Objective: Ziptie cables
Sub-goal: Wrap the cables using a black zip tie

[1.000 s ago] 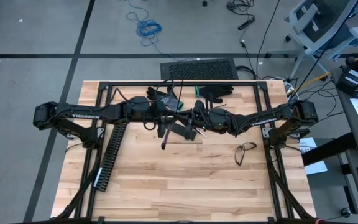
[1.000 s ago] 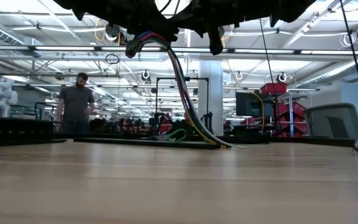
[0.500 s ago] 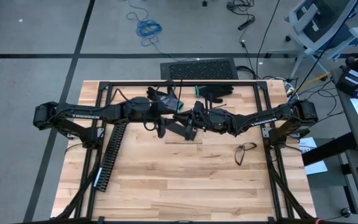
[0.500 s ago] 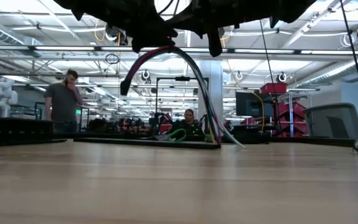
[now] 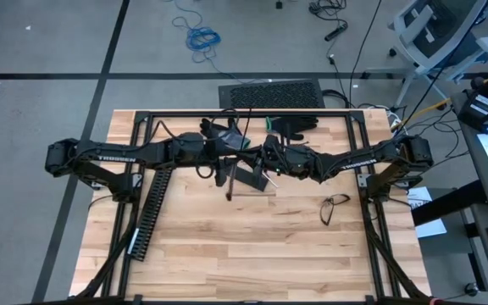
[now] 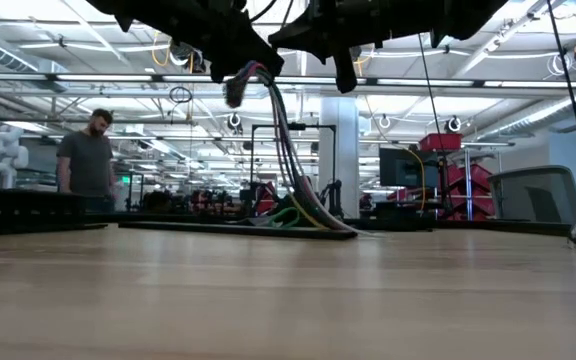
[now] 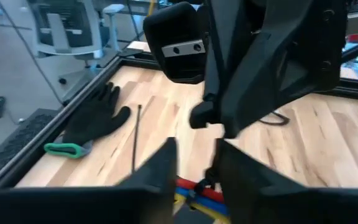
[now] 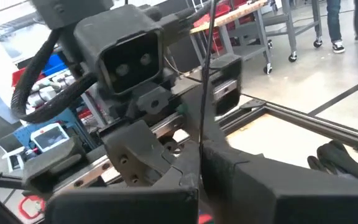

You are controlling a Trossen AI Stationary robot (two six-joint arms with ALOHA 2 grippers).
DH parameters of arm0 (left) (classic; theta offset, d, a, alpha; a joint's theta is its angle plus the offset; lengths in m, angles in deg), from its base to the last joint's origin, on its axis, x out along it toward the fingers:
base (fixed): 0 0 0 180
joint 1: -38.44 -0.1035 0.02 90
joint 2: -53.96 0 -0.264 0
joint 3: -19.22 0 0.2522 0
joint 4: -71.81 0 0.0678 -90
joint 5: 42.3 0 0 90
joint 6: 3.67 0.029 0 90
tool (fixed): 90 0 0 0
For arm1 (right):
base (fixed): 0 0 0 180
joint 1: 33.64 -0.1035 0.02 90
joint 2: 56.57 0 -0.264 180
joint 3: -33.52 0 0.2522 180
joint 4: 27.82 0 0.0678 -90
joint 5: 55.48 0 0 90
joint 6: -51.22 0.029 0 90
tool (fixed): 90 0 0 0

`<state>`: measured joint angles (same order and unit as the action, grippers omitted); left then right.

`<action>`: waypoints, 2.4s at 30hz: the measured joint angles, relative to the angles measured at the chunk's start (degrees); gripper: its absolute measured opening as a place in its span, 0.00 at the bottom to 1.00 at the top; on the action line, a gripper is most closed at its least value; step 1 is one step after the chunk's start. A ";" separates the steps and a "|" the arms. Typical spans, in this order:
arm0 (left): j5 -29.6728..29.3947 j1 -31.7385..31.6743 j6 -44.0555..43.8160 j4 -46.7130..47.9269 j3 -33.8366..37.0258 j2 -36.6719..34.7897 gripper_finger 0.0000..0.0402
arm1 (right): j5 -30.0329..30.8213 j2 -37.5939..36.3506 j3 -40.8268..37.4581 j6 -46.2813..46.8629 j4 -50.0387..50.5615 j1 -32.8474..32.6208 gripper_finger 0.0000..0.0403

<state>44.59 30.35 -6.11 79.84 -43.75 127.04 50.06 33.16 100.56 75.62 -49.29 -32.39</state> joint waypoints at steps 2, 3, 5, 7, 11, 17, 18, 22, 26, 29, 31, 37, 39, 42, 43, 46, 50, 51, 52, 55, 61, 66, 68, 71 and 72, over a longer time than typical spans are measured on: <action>-1.24 0.06 -0.34 -0.05 -0.02 0.04 0.07 | -0.45 0.01 0.00 0.15 -0.40 0.51 0.00; -1.94 0.06 -1.30 -0.22 -0.05 0.29 0.04 | -0.45 0.01 0.00 0.38 -0.55 0.69 0.00; -3.65 0.07 -1.80 0.02 -0.15 0.48 0.01 | -0.45 0.07 -0.02 0.57 -0.62 1.10 0.00; -4.52 0.22 -2.13 0.79 -0.20 0.82 0.01 | -0.53 0.20 -0.13 0.83 -1.44 1.21 0.00; -5.73 1.31 -2.33 0.72 0.71 2.45 0.01 | -1.33 0.16 -0.26 0.83 -0.66 1.84 0.00; -8.54 3.62 -6.11 -0.71 4.12 3.53 0.00 | -2.14 0.11 -0.31 1.58 -0.05 2.41 0.00; -9.21 4.02 -6.12 -0.75 4.32 3.56 0.00 | -2.11 0.11 -0.31 1.69 -0.04 2.45 0.00; -12.89 5.03 -7.46 -1.64 5.99 3.58 0.00 | -1.74 0.11 -0.31 2.46 0.14 2.94 0.00; -16.06 6.52 -13.73 -1.69 8.88 3.73 0.00 | -1.68 0.11 -0.31 2.13 4.06 3.56 0.00; -17.92 7.57 -15.02 -1.49 9.10 3.80 0.00 | -1.43 0.09 -0.31 1.67 2.99 3.77 0.00; -18.02 7.94 -15.09 -1.23 9.11 3.99 0.00 | -1.09 -0.07 -0.26 1.19 2.86 3.83 0.00; -17.71 7.94 -13.21 -5.30 9.06 5.48 0.00 | 2.29 -0.88 -0.20 1.29 3.97 3.73 0.00; -17.95 7.64 -10.40 -6.65 7.70 4.38 0.00 | 2.02 -3.89 -0.20 2.33 6.18 3.85 0.00; -18.07 6.32 -7.58 -6.28 5.63 4.17 0.00 | 2.46 -4.62 0.35 2.37 4.68 3.97 0.00; -17.61 5.87 -7.60 -5.59 5.25 4.22 0.00 | 2.32 -4.47 0.28 2.02 5.01 4.01 0.01; -15.96 4.90 -7.51 -4.27 4.13 4.54 0.00 | 2.16 -4.70 0.30 0.03 3.65 4.04 0.06; -15.36 4.32 -6.08 -4.32 3.10 4.41 0.00 | 1.88 -4.69 0.40 -2.58 6.06 4.05 0.18; -15.43 4.27 -5.93 -4.62 2.87 4.26 0.00 | 1.79 -4.56 0.28 -2.53 7.68 4.04 0.22; -15.45 4.25 -5.76 -4.45 2.81 4.20 0.00 | 1.59 -4.54 0.20 -2.21 9.19 4.03 0.25; -15.44 4.34 -5.63 -4.04 2.46 4.42 0.00 | 1.29 -4.58 0.21 -1.62 11.63 3.99 0.33; -15.64 3.87 -4.33 -5.16 2.23 4.24 0.00 | 0.78 -4.07 0.17 -1.39 8.84 3.55 0.36; -15.63 3.10 -4.54 -9.30 2.14 4.22 0.00 | 1.06 -1.70 0.08 -1.58 7.53 3.08 0.33; -15.55 3.14 -4.56 -10.42 2.14 4.22 0.00 | 1.16 -0.20 0.09 -2.36 3.23 3.07 0.32; -15.42 3.23 -4.71 -10.48 2.14 4.20 0.00 | 1.47 1.94 0.06 -2.36 -1.37 3.24 0.30; -15.43 3.24 -4.73 -10.39 2.14 4.20 0.00 | 1.55 2.40 0.04 -2.32 -2.70 3.25 0.29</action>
<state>29.16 33.59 -10.84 69.45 -41.61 131.24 51.61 35.56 100.60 73.30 -51.99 -29.14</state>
